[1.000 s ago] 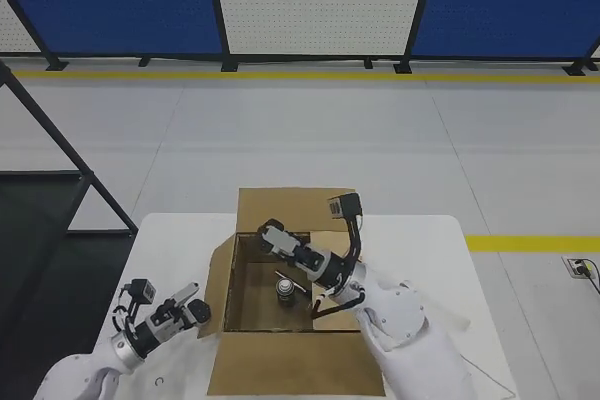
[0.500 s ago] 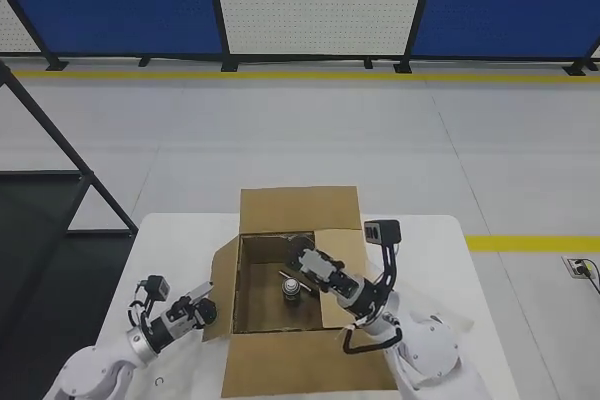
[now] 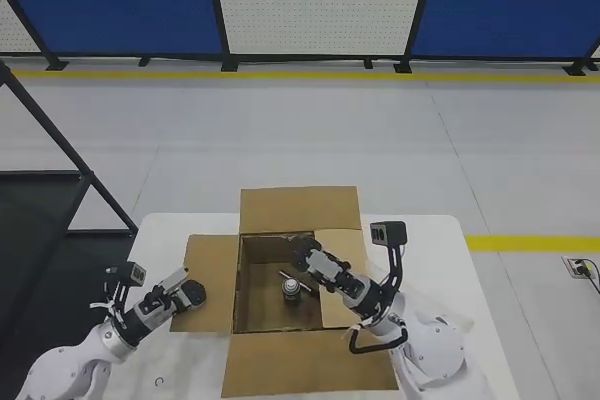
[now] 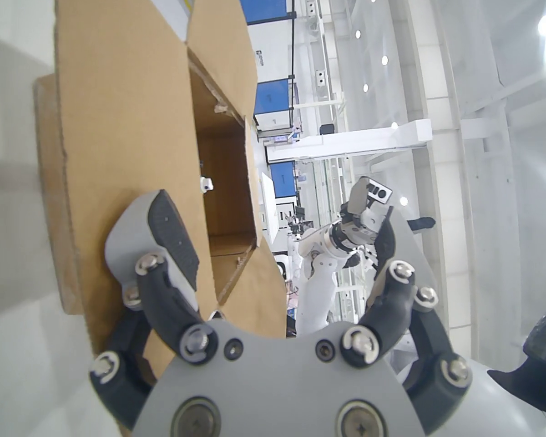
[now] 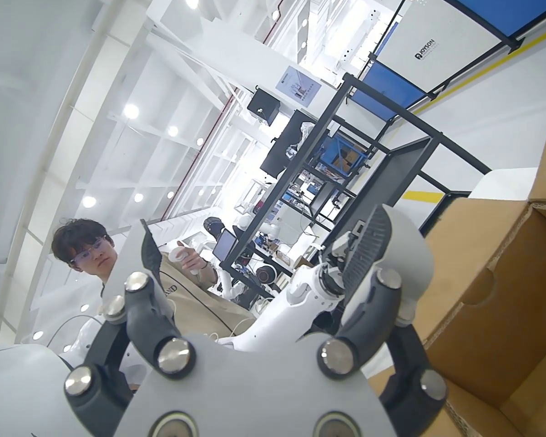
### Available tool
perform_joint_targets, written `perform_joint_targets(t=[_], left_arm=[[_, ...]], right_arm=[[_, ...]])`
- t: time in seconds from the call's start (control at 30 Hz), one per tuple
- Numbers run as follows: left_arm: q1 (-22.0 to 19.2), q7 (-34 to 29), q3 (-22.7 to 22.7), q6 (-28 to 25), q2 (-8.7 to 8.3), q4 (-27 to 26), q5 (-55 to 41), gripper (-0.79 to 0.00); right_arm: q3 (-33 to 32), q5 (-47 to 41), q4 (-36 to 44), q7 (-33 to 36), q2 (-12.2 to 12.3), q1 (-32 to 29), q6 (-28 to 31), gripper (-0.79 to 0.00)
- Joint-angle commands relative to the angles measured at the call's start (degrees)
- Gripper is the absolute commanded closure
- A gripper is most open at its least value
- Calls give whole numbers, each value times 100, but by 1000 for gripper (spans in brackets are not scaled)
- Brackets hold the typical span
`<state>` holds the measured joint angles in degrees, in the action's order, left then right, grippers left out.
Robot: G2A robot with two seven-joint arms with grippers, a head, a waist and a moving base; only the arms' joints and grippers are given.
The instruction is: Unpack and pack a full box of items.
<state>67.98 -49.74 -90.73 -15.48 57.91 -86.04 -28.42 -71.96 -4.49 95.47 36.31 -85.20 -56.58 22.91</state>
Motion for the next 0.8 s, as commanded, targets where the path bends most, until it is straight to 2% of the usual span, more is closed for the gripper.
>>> perform_joint_targets(t=[0.0,0.1,0.2,0.4,0.6,0.77], left_arm=[[41,-66,-128,54,-24,-305,24,-785],[45,-189,-264,239,-58,-649,76,-785],[-128,-376,-295,533,-90,-847,144,-785],[-602,-440,-12,988,-121,-1051,736,-785],[-1087,-760,416,1455,-133,-1216,1062,-785],[-1768,-1044,1122,1700,-79,-869,1248,-785]], right_arm=[[-29,-2,-8,3,16,-12,-1,-785],[-83,-24,9,53,46,-73,30,-785],[-184,-16,82,116,87,-192,45,-785],[-459,-15,398,62,172,-637,88,-785],[-731,-33,628,-54,252,-1134,143,-785],[-936,-36,827,-74,317,-1489,124,-785]])
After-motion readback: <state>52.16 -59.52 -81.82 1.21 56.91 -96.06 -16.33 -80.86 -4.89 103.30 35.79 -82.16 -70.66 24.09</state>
